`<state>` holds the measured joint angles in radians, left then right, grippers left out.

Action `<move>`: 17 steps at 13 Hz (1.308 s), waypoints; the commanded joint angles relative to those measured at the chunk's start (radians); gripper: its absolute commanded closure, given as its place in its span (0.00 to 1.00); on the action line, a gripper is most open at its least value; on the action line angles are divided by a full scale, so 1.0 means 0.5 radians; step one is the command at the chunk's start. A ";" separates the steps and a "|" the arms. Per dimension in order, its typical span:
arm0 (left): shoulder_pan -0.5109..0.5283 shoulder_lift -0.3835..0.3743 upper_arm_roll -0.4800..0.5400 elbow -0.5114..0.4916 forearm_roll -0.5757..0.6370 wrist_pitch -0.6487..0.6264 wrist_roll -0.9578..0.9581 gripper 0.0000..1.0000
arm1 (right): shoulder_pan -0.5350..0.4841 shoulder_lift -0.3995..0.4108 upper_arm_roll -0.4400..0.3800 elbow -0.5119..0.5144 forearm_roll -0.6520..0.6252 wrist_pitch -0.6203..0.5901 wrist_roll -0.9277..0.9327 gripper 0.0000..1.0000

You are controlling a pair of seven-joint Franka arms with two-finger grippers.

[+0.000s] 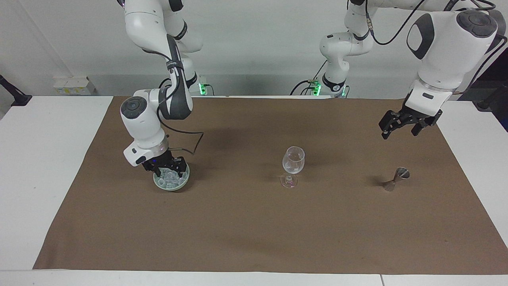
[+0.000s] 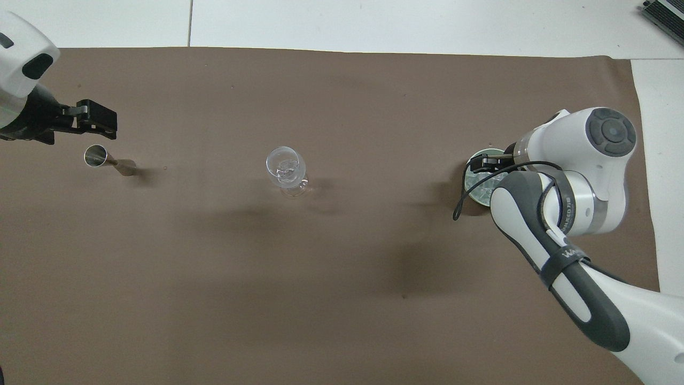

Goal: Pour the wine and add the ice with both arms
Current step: 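Close the right gripper on ice cubes in the green dish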

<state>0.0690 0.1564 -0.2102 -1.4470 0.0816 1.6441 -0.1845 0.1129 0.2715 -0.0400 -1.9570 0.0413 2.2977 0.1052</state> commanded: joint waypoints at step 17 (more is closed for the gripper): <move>0.006 0.000 0.022 0.053 -0.077 -0.088 0.126 0.00 | -0.033 -0.074 0.006 -0.117 0.043 0.037 -0.008 0.43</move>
<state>0.0699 0.1565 -0.2082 -1.4316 0.0537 1.6154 -0.1400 0.1099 0.2630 -0.0449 -1.9844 0.0454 2.2978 0.1054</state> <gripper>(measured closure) 0.000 0.419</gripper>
